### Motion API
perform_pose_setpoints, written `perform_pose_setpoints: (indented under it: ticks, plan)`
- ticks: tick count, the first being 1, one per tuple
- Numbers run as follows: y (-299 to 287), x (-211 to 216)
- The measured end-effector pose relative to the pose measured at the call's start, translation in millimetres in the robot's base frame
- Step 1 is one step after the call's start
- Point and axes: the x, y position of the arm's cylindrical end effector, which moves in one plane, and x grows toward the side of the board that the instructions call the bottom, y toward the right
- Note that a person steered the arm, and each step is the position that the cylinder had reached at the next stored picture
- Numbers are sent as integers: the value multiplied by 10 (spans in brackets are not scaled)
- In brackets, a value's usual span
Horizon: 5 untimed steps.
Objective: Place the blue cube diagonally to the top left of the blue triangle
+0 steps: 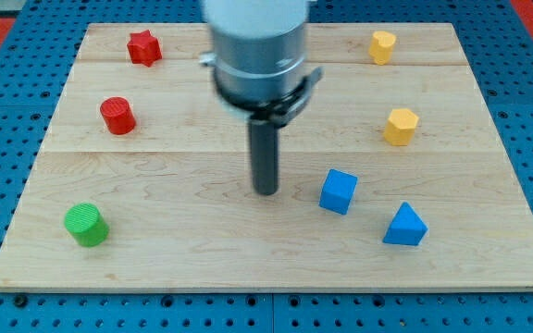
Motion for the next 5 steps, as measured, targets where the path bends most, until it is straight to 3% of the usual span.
perform_pose_setpoints:
  ticks: [1,3,5]
  plan:
    - [483,-5]
    - [25,456]
    - [507,60]
